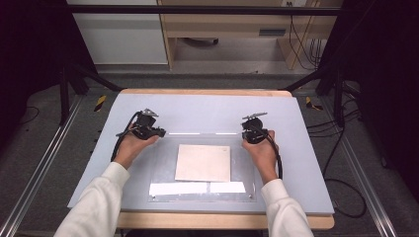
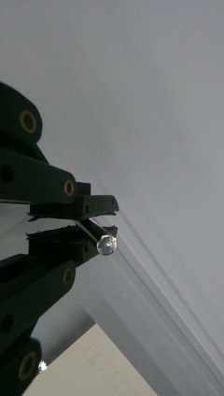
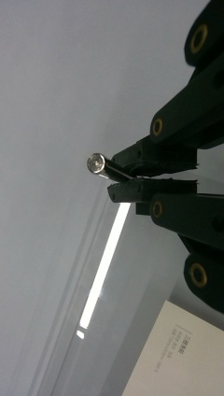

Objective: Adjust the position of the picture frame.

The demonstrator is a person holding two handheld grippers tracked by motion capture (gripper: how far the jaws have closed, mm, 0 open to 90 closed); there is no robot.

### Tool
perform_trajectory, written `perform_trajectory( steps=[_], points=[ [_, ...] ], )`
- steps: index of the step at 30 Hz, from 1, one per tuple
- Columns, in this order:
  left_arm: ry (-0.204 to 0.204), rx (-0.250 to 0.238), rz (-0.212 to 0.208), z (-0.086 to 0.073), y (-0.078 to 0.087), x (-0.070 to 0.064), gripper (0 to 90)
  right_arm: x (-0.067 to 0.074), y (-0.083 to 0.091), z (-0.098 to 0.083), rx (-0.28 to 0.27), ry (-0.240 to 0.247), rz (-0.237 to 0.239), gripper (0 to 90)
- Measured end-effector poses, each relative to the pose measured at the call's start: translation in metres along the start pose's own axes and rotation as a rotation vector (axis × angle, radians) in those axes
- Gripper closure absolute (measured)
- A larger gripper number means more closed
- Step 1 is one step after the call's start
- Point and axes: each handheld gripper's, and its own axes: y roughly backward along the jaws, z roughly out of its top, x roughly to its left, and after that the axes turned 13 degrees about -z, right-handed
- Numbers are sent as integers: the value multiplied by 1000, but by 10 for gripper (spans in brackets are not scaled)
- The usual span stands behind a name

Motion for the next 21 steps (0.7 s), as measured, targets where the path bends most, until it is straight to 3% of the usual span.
perform_trajectory(
  steps=[10, 21],
  points=[
    [-12, 21, 18, 1, -12, -2, 835, -3, -6, -9, 9, -17, 6, 858],
    [4, 19, 31, -1, -16, -2, 838, -5, -12, -14, 1, -29, 19, 856]
  ],
)
